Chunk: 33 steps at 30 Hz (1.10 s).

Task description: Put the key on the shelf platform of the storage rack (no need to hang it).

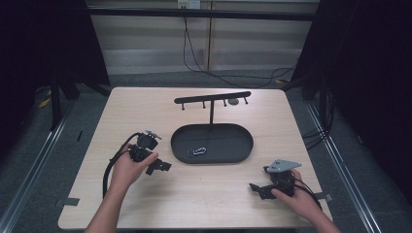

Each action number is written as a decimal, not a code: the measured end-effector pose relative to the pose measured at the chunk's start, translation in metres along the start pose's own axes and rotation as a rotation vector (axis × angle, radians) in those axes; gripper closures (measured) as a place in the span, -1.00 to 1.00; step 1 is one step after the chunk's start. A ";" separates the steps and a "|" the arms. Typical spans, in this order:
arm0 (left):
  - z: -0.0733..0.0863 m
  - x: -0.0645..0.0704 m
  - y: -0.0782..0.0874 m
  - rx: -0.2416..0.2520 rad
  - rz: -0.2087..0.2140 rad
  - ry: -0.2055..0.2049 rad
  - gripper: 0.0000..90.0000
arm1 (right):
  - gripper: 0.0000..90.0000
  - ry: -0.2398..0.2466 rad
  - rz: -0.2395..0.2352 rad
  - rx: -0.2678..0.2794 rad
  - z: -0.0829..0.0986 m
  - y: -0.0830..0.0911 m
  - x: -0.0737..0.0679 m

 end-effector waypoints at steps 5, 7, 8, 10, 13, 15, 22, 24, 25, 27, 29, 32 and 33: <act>0.006 -0.004 0.001 0.004 -0.002 -0.004 -0.63 | -0.74 0.000 0.000 0.000 0.000 0.000 0.000; 0.009 -0.004 0.001 -0.003 0.005 -0.011 -0.63 | -0.74 0.000 0.000 0.000 0.000 0.000 0.000; 0.011 -0.005 0.001 -0.006 0.004 -0.009 -0.63 | -0.74 0.000 0.000 0.000 0.000 0.000 0.000; 0.014 -0.006 0.000 -0.010 0.007 -0.018 -0.63 | -0.74 0.000 0.000 0.000 0.000 0.000 0.000; 0.018 -0.007 -0.001 -0.012 0.008 -0.022 -0.63 | -0.74 0.000 0.000 0.000 0.000 0.000 0.000; 0.023 -0.008 -0.002 -0.017 0.005 -0.029 -0.63 | -0.74 0.000 0.000 0.000 0.000 0.000 0.000; 0.032 -0.011 -0.006 -0.018 0.003 -0.046 -0.63 | -0.74 0.000 0.000 0.000 0.000 0.000 0.000; 0.035 -0.012 -0.007 -0.017 -0.001 -0.048 -0.63 | -0.74 0.000 0.000 0.000 0.000 0.000 0.000; 0.036 -0.012 -0.007 -0.020 -0.002 -0.056 -0.63 | -0.74 0.000 0.000 0.000 0.000 0.000 0.000; 0.037 -0.012 -0.008 -0.015 -0.001 -0.050 -0.63 | -0.74 0.000 0.001 0.000 0.000 0.000 0.000; 0.041 -0.013 -0.011 -0.018 -0.005 -0.060 -0.63 | -0.74 0.000 0.000 0.000 0.000 0.000 0.000; 0.045 -0.014 -0.013 -0.024 -0.006 -0.062 -0.63 | -0.74 0.000 0.001 0.000 0.000 0.000 0.000; 0.046 -0.014 -0.014 -0.024 -0.006 -0.060 -0.63 | -0.74 -0.001 -0.001 0.002 0.000 0.000 0.000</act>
Point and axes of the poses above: each handheld gripper's, and its own axes: y roughly backward along the jaws, z roughly out of its underside, x roughly to its right, the point moved 6 cm from there along -y, roughly forward along the jaws, and after that the axes turned 8 degrees about -z, right-handed, at the moved point
